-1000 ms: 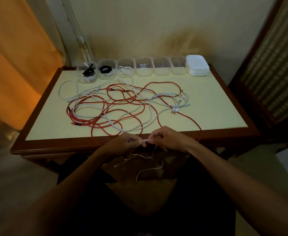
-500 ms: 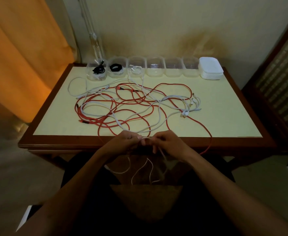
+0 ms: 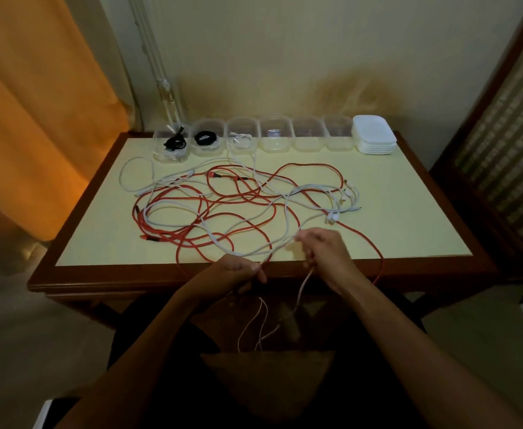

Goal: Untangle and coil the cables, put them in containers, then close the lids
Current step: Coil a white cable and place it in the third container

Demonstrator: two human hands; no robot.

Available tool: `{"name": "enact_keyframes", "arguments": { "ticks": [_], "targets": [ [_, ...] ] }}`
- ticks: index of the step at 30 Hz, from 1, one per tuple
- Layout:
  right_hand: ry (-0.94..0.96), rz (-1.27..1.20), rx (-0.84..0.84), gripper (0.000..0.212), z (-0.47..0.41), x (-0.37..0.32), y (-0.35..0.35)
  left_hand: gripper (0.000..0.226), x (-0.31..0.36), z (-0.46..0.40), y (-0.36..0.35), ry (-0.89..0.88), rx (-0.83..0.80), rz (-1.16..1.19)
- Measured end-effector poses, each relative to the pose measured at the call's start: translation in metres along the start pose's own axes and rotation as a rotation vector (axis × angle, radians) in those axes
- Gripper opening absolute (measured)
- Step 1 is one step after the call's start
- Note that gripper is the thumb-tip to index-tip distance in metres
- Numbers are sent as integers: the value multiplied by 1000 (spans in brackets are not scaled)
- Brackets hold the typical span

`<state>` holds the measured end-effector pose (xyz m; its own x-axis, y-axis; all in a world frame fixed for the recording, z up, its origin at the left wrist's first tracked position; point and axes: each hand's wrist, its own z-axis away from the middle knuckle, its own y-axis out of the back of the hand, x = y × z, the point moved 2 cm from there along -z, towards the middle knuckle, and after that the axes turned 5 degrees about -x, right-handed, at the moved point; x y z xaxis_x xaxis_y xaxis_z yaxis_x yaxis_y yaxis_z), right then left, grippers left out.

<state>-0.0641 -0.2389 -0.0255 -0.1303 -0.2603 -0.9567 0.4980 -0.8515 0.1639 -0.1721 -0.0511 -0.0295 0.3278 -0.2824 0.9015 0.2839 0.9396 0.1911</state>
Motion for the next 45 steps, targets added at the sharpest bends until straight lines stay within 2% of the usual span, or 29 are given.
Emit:
{"name": "enact_keyframes", "arguments": {
  "ticks": [1,2,3,5,7,9,12,15,18,21,23,29,31,34,36,38,41,43,45],
  "targets": [
    [15,8,98,23,-3,2,5,35,-3,3,3,-17,25,32],
    [45,123,119,21,-5,2,7,36,-6,6,7,-34,47,88],
    [83,287,71,18,-6,3,6,36,-10,9,10,-38,61,162],
    [152,512,-146,23,-4,4,-4,33,-16,12,15,-37,60,318],
    [153,524,-359,36,-1,6,-17,41,-17,12,16,-97,15,447],
    [175,493,-461,38,2,10,-29,49,-14,12,14,-178,-39,494],
    [273,481,-416,19,6,8,-37,43,-8,10,9,-228,-106,553],
    [338,312,-305,30,3,3,-36,29,-6,10,5,-248,-165,745],
    [240,209,-158,30,-6,6,-31,32,-6,10,-2,-270,-221,654],
    [95,200,-133,30,-7,15,-31,31,-3,12,-8,-271,-236,666],
    [54,223,-189,30,-3,19,-32,29,-2,11,-9,-285,-190,696],
    [-8,228,-368,28,6,31,-44,46,0,5,-10,-302,34,854],
    [-14,253,-464,26,11,35,-52,38,0,2,-8,-315,87,903],
    [19,326,-615,29,25,34,-65,11,0,-4,-9,-349,174,1017],
    [7,362,-672,32,36,29,-70,11,-5,-6,-8,-355,290,1048],
    [-19,363,-741,33,44,23,-68,14,-11,-4,-2,-316,458,978],
    [1,330,-806,31,55,9,-56,17,-22,6,16,-233,651,545],
    [36,249,-761,31,56,-3,-45,18,-25,13,22,-219,602,255],
    [30,128,-678,29,50,-11,-36,19,-27,16,17,-204,438,107]
  ]
}}
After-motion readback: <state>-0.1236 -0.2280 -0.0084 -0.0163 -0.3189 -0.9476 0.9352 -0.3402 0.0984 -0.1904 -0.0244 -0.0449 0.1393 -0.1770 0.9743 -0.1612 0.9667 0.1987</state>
